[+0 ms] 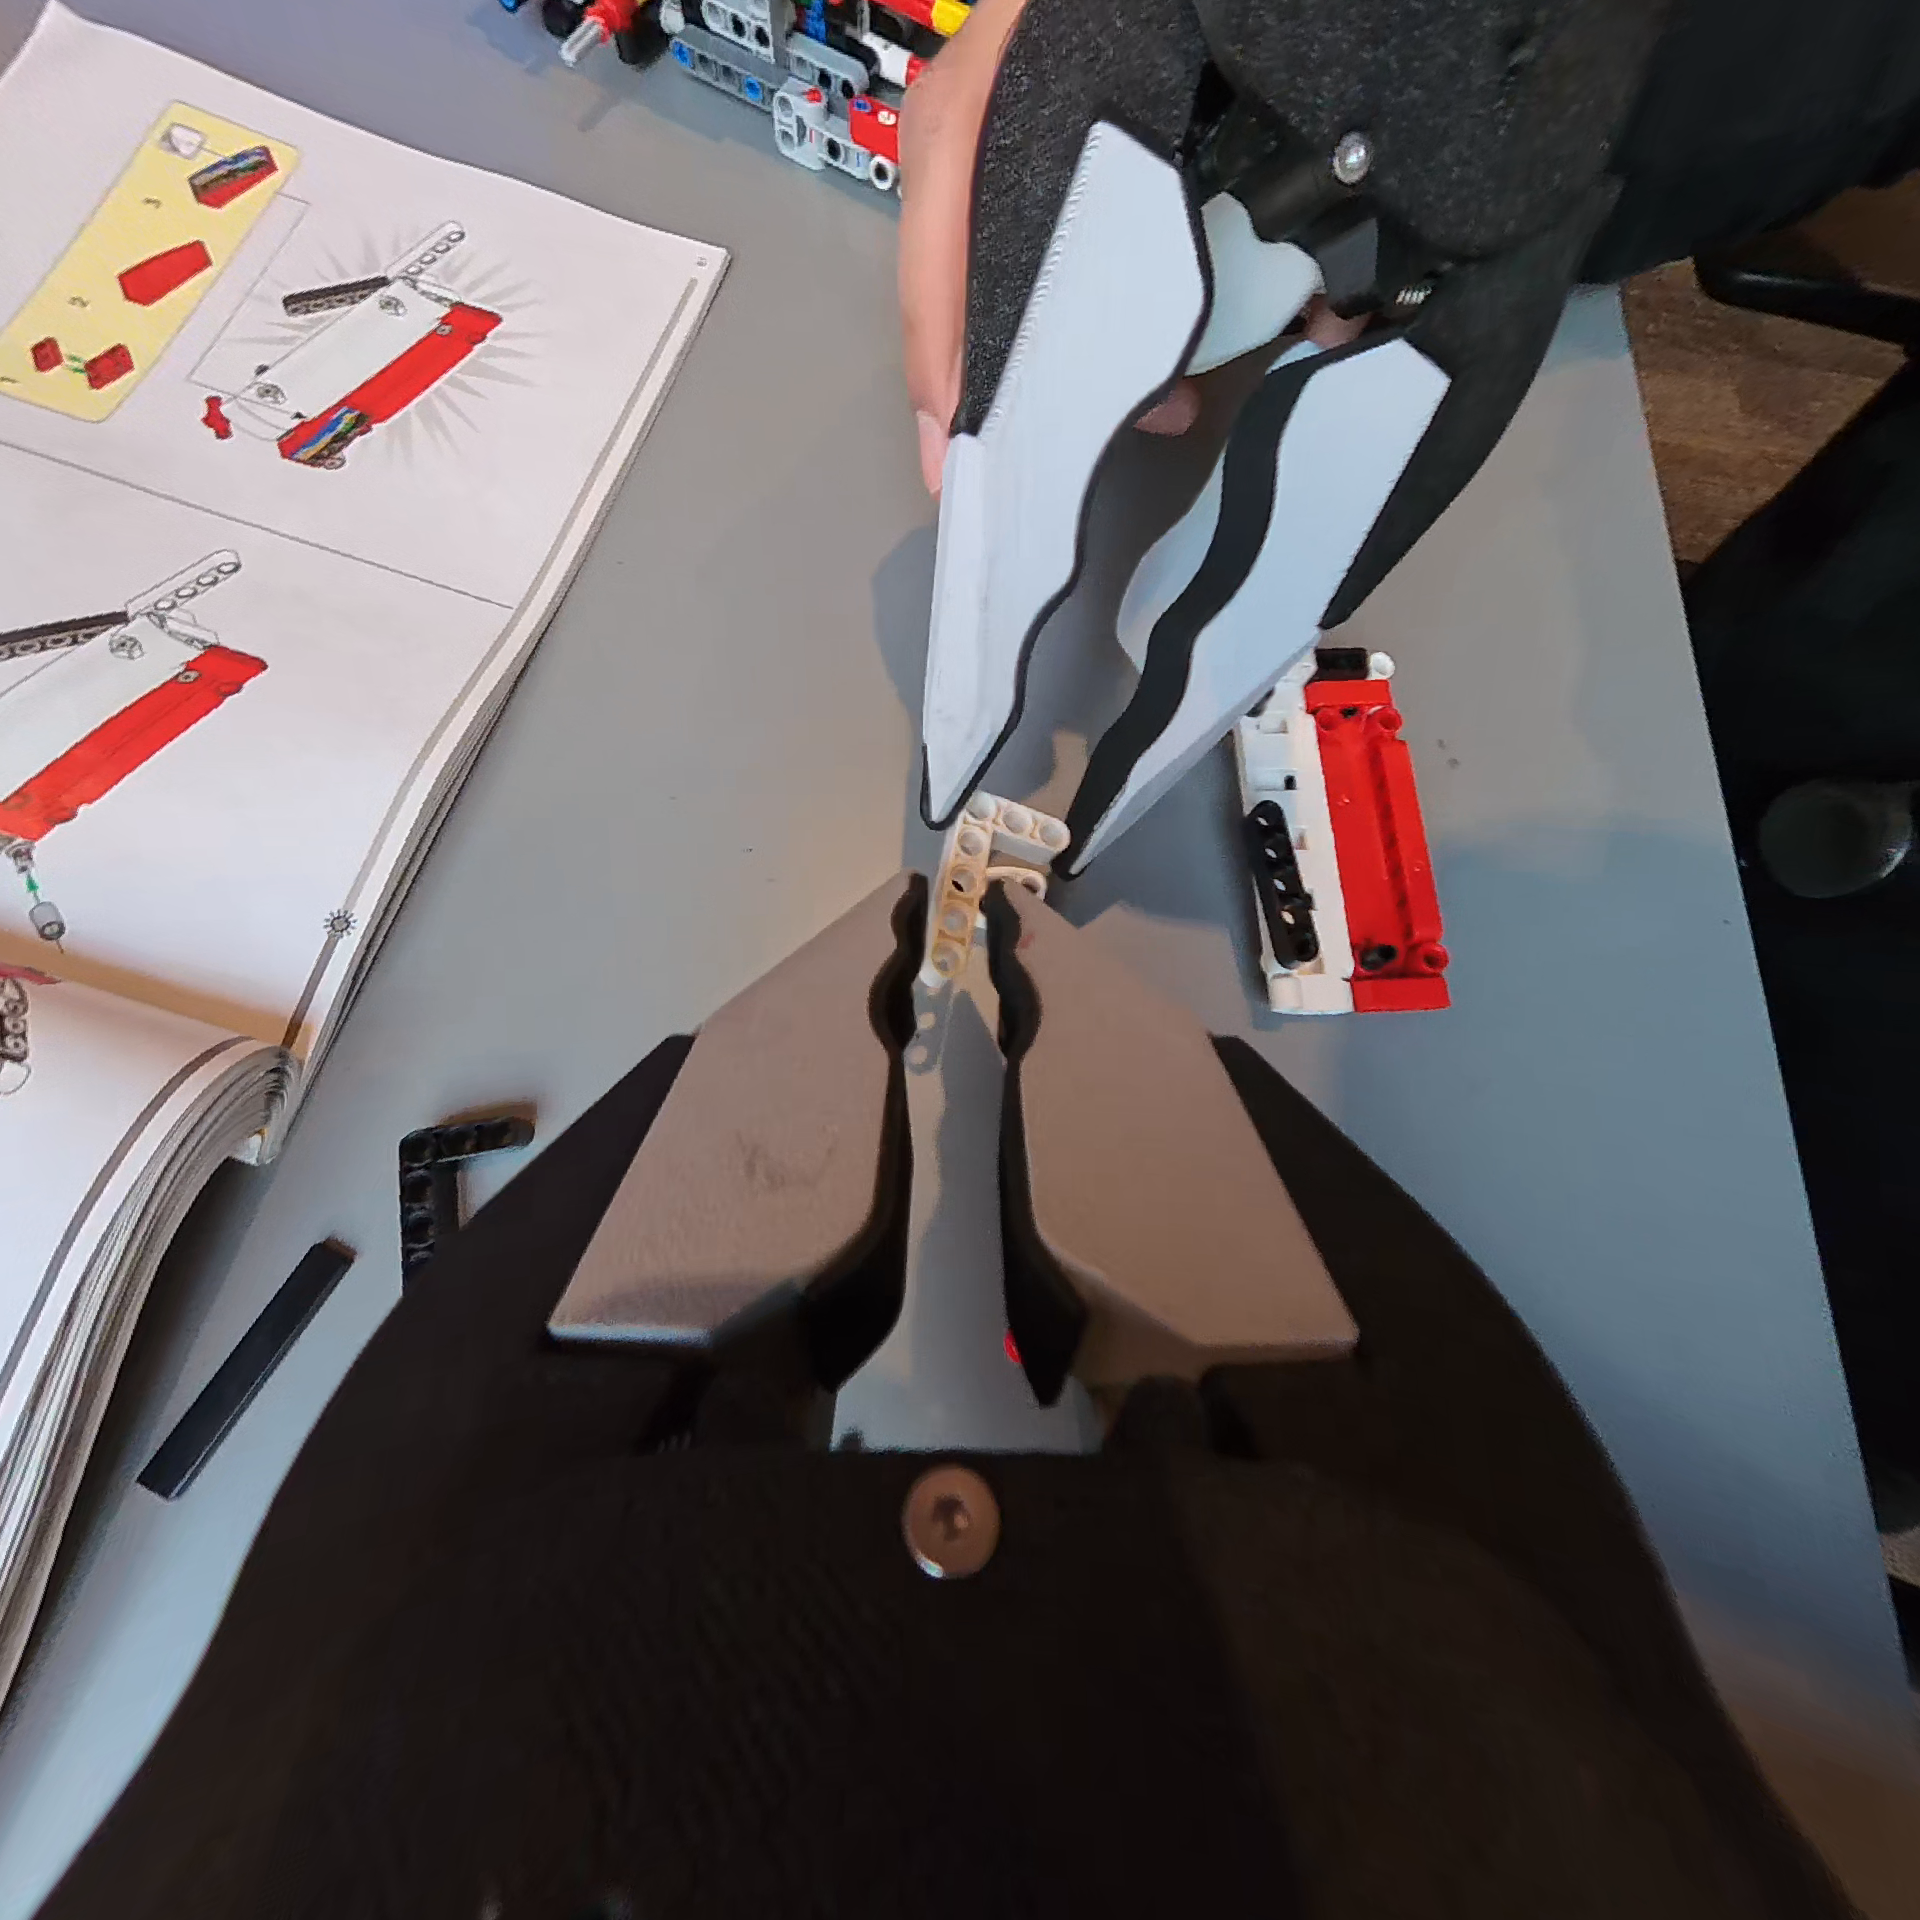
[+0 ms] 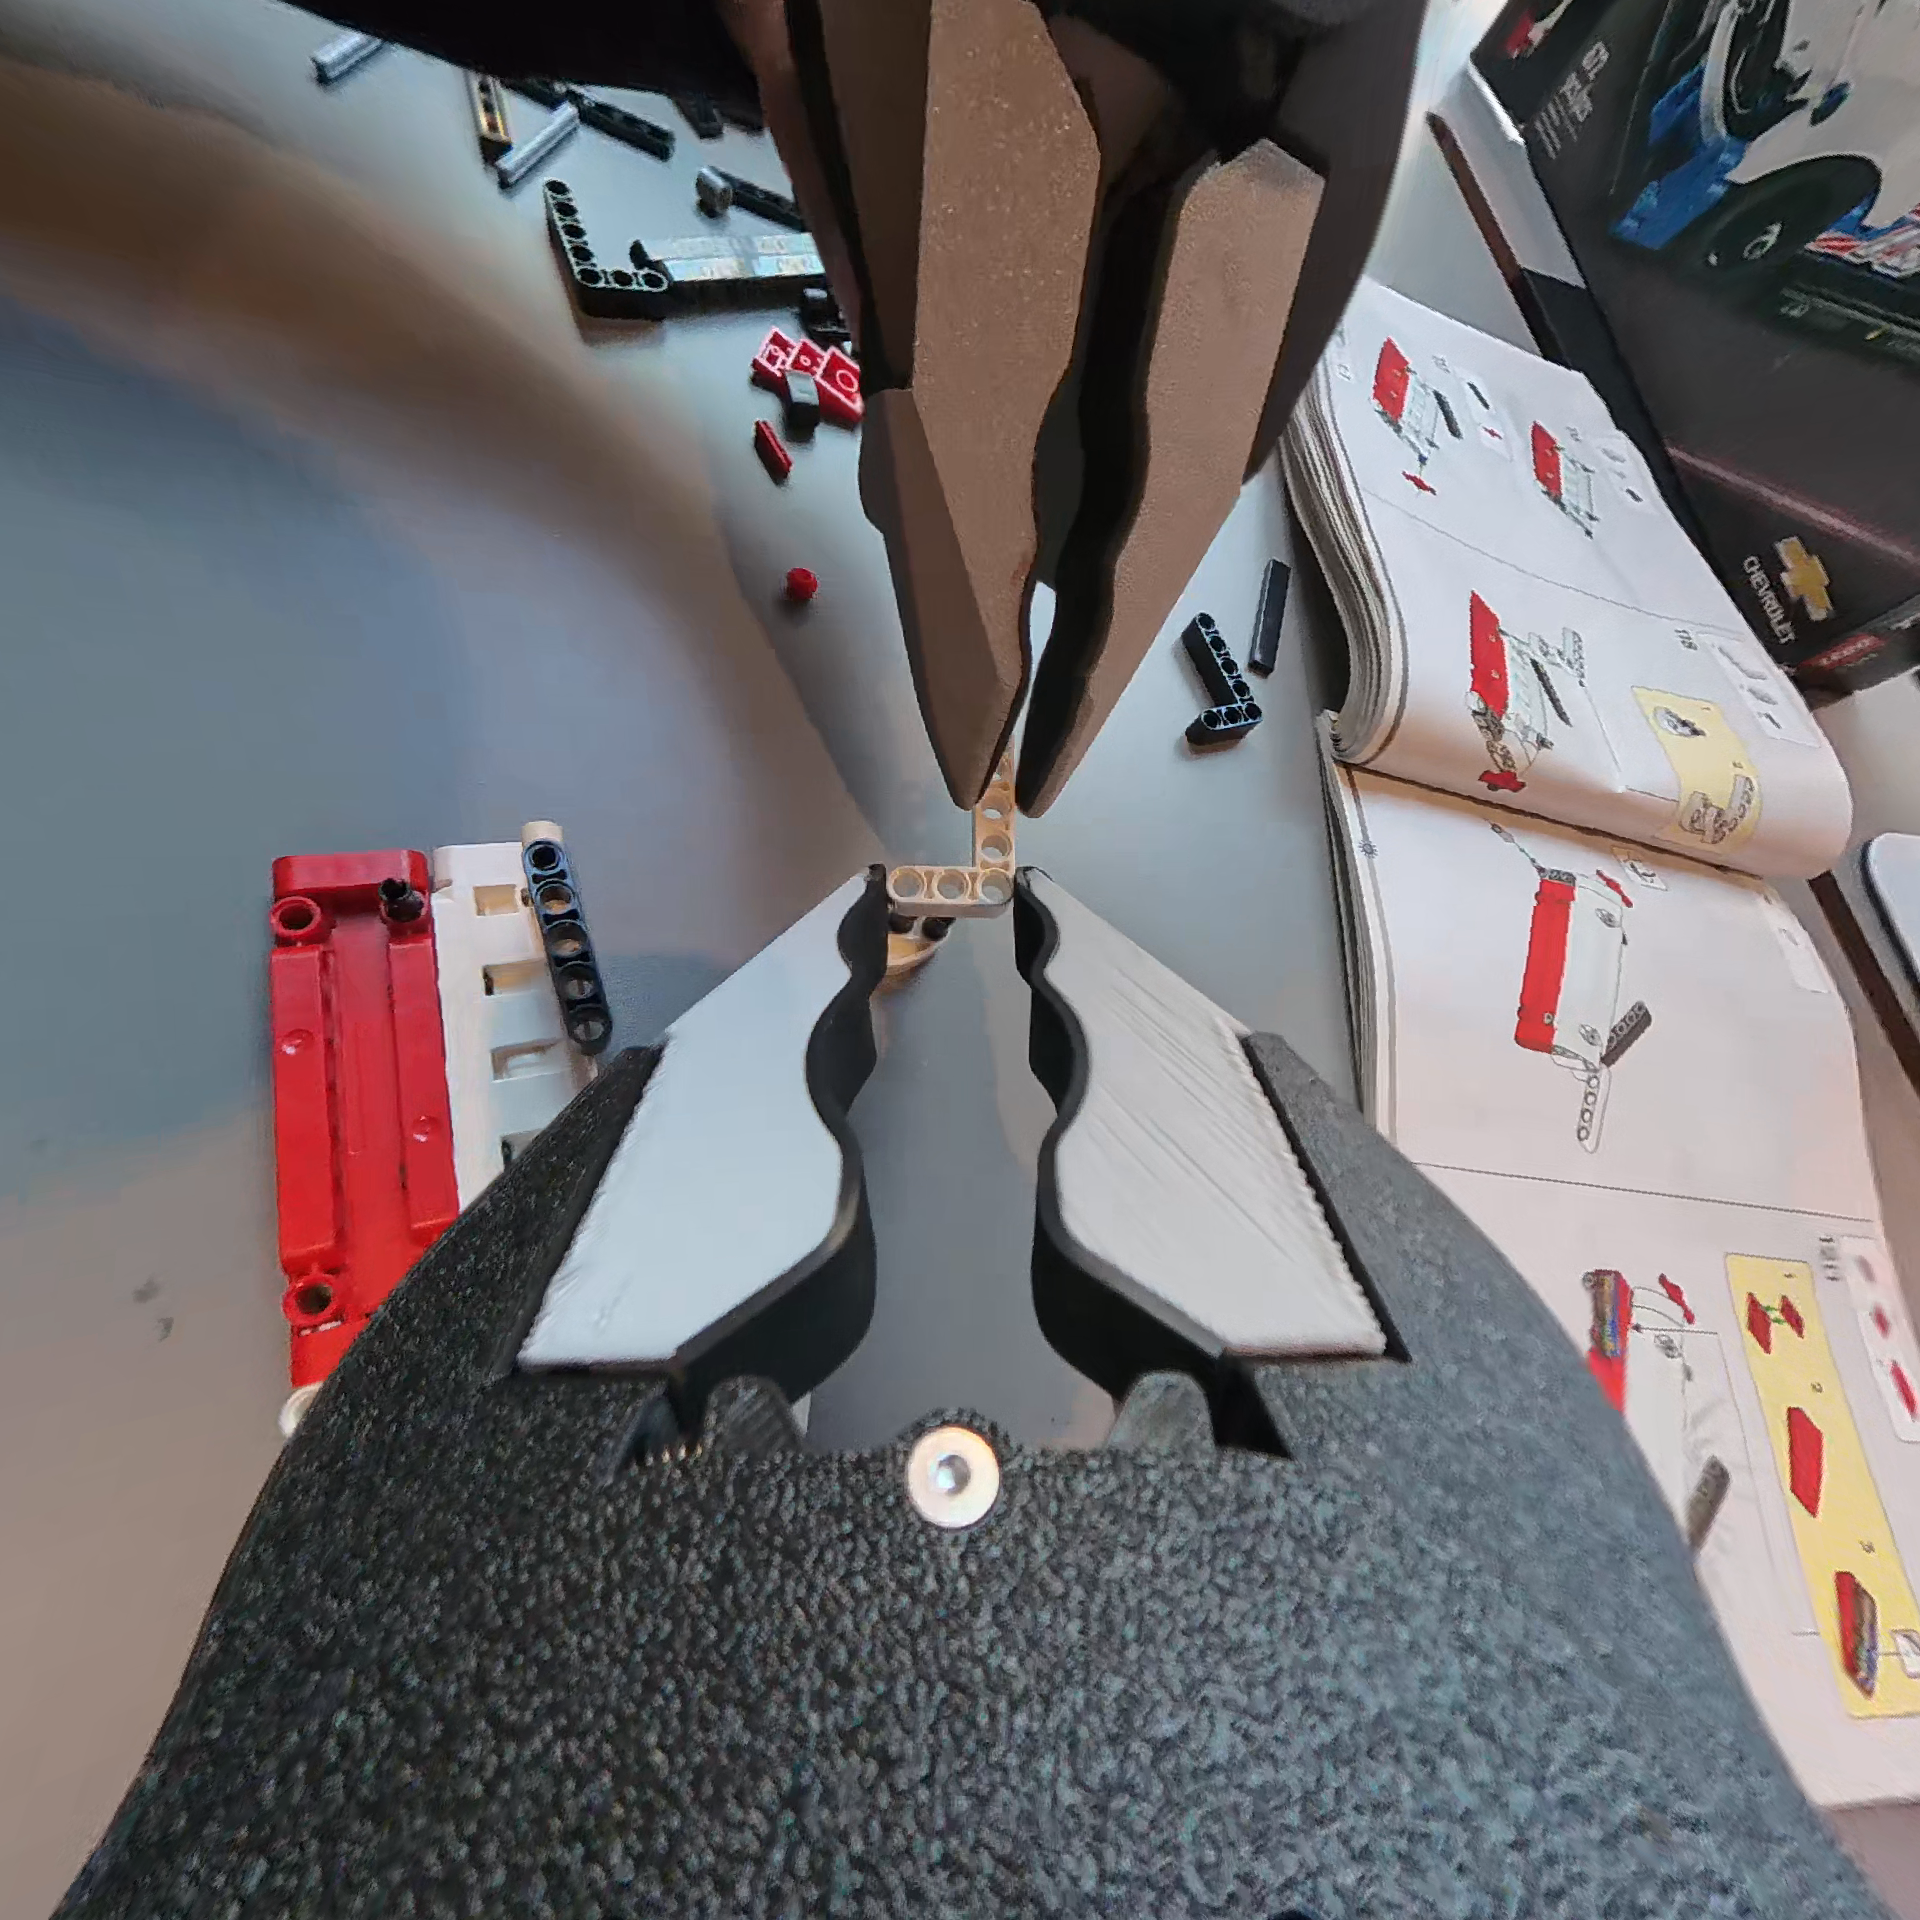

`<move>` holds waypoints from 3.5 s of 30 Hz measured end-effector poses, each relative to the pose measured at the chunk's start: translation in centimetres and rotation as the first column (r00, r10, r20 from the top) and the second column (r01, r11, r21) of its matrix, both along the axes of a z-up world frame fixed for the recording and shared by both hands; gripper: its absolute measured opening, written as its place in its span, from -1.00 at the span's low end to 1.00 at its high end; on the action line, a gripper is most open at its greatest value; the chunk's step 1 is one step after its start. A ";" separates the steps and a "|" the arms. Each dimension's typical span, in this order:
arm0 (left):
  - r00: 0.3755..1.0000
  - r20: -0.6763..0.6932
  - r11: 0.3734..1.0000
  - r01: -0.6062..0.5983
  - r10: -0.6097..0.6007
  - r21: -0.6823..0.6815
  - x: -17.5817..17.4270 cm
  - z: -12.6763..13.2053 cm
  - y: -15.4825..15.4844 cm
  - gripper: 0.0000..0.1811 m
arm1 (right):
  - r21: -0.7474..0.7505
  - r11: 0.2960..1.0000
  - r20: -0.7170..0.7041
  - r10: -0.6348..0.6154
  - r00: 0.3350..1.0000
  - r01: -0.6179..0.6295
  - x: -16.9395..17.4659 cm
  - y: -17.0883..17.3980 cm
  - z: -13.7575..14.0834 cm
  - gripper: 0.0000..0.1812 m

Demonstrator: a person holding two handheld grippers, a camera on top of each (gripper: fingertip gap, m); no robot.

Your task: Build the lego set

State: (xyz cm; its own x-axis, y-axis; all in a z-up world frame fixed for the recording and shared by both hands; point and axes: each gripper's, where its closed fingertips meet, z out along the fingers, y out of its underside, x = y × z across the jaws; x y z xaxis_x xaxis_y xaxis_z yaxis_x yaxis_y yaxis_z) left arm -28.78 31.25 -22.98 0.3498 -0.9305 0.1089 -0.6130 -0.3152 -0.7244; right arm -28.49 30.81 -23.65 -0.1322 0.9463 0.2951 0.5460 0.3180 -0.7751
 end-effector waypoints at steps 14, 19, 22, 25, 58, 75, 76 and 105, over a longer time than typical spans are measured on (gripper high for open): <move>0.992 -0.081 0.991 -0.086 0.094 0.099 -0.3 -2.6 0.6 -0.92 | -0.096 0.995 0.043 0.012 0.999 -0.008 -0.5 0.1 -1.7 -0.74; 0.975 -0.061 0.970 -0.203 0.212 0.132 -1.1 -1.9 1.3 -0.77 | -0.103 0.995 0.029 0.016 0.999 -0.013 -0.6 0.3 -1.4 -0.74; 0.966 -0.045 0.956 -0.245 0.255 0.160 -1.6 -0.8 0.5 -0.76 | -0.113 0.993 0.019 0.027 0.999 -0.024 -0.6 0.2 -1.4 -0.74; 0.968 -0.080 0.956 -0.218 0.237 0.197 -2.0 -0.7 0.3 -0.80 | -0.117 0.992 0.003 0.043 0.999 -0.042 -0.6 0.0 -1.2 -0.74; 0.989 -0.120 0.983 -0.068 0.089 0.173 -0.7 -2.5 0.6 -0.94 | -0.129 0.992 0.078 0.017 0.997 -0.007 -0.7 0.4 -2.1 -0.73; 0.981 -0.183 0.970 -0.013 0.058 0.241 -0.4 -2.6 0.6 -0.95 | -0.236 0.972 0.042 -0.002 0.999 0.012 -0.1 0.2 -1.0 -0.72; 0.981 -0.185 0.970 -0.014 0.060 0.242 -0.5 -2.6 0.7 -0.95 | -0.253 0.967 0.031 -0.002 1.000 0.010 0.0 0.2 -0.7 -0.74; 0.988 -0.047 0.968 -0.133 0.146 0.211 1.3 -0.2 1.6 -0.93 | -0.147 0.979 0.091 -0.131 0.987 0.143 1.7 1.7 0.9 -0.92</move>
State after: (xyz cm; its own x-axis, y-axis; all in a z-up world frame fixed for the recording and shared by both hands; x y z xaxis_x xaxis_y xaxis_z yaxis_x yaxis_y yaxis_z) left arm -27.44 32.86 -23.18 0.4780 -0.8719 -0.1067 -0.6192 -0.2483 -0.7450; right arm -26.81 32.55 -22.79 -0.0154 0.9901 0.1393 0.6390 0.1169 -0.7603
